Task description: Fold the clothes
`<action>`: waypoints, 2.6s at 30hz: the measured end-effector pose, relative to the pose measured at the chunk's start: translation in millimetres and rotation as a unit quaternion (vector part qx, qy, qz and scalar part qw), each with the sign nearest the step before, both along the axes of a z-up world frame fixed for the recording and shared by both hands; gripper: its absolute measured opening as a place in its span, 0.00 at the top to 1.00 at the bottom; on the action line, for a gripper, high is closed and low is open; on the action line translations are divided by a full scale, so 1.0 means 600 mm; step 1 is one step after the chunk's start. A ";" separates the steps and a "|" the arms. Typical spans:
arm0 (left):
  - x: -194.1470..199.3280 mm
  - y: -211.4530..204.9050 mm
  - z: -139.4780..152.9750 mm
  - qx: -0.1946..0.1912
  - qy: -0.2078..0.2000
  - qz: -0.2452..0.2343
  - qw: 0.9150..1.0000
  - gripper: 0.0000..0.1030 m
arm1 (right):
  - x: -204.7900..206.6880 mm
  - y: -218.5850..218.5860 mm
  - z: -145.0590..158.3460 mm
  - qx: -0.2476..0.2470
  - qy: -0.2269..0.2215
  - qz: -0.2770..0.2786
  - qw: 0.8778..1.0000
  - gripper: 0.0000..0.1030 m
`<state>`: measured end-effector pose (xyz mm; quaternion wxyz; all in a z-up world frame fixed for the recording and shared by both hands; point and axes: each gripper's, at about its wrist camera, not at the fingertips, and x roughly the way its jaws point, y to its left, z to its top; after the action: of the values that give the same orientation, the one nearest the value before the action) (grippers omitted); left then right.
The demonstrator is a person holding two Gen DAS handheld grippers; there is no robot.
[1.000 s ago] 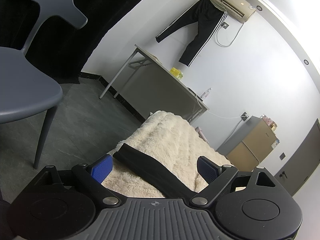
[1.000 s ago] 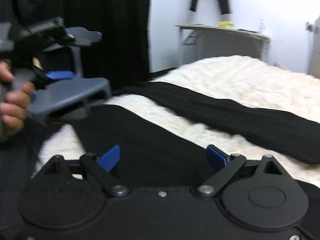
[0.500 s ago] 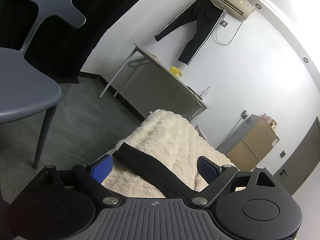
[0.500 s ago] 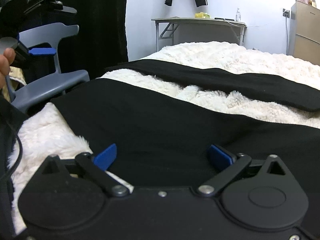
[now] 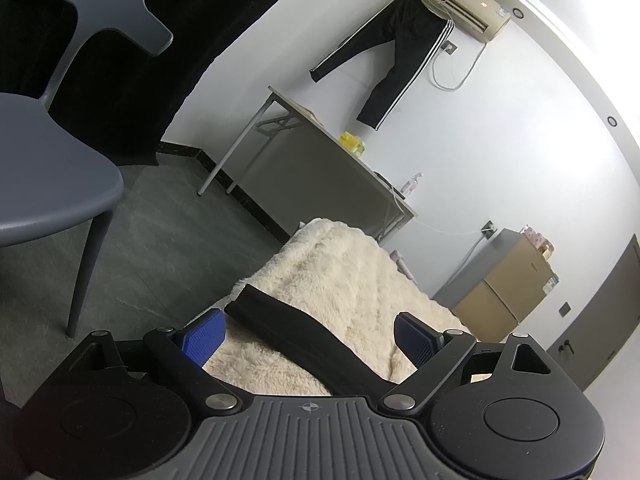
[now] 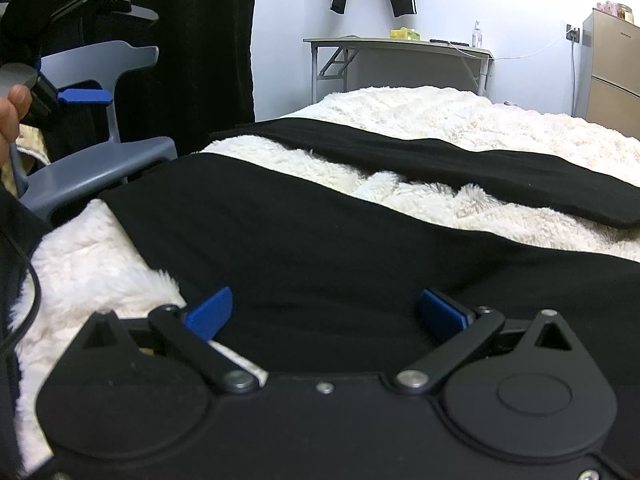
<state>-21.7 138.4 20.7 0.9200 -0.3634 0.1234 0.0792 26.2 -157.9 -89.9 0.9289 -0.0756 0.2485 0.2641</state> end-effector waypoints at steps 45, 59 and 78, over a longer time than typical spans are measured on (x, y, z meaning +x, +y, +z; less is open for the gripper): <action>-0.005 0.007 -0.004 0.002 -0.001 -0.003 1.000 0.14 | -0.002 0.003 -0.001 -0.006 -0.005 -0.001 1.000 0.00; -0.006 0.007 -0.002 0.003 0.000 -0.004 1.000 0.14 | -0.003 0.003 -0.001 -0.006 -0.005 -0.001 1.000 0.00; -0.008 0.006 0.002 0.007 0.001 -0.006 1.000 0.14 | -0.005 0.003 -0.001 -0.008 -0.006 -0.001 1.000 0.00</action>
<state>-26.7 141.9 22.1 0.9227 -0.3565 0.1261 0.0751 23.1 -156.1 -90.5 0.9302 -0.0841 0.2448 0.2603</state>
